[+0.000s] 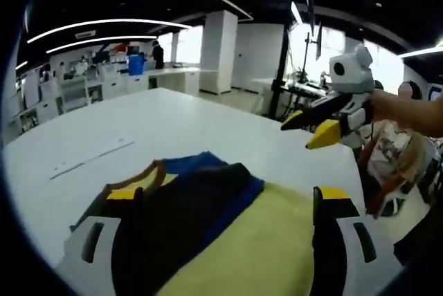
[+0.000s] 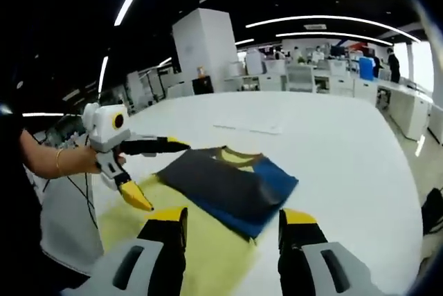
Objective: Fold the garment on the visible template until the final outline fits inside the template.
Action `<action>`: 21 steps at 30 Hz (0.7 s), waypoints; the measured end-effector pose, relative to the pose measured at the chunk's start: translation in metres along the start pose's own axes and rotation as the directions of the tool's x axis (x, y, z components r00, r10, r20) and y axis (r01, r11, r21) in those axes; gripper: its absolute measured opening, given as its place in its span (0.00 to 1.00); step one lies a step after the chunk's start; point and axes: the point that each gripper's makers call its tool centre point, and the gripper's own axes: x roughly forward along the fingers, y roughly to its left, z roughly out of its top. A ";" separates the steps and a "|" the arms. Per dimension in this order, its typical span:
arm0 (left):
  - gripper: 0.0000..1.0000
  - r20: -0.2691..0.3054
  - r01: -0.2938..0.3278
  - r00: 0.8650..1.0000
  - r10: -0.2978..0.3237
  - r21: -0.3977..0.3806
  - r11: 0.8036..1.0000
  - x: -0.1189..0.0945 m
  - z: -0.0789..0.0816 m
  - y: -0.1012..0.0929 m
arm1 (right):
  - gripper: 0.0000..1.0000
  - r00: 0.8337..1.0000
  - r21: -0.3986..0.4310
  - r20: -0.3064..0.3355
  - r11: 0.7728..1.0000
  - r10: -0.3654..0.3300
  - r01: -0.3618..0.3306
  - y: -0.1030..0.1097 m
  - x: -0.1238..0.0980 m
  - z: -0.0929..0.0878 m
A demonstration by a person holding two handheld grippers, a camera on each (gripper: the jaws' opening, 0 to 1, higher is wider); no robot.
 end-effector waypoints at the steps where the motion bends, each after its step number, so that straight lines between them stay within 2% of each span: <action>1: 0.99 0.001 0.001 1.000 -0.001 0.000 1.000 -0.003 -0.001 -0.001 | 0.47 1.000 -0.005 -0.007 1.000 -0.014 0.014 -0.005 0.003 0.000; 10: 0.99 0.018 0.008 1.000 -0.007 -0.020 1.000 -0.034 -0.007 -0.007 | 0.37 0.996 -0.036 -0.081 0.998 -0.046 0.044 -0.029 0.025 -0.003; 21: 0.97 0.019 -0.028 0.999 0.029 -0.032 0.999 -0.065 -0.013 -0.004 | 0.27 0.988 -0.062 -0.143 0.997 -0.057 0.048 -0.049 0.060 -0.009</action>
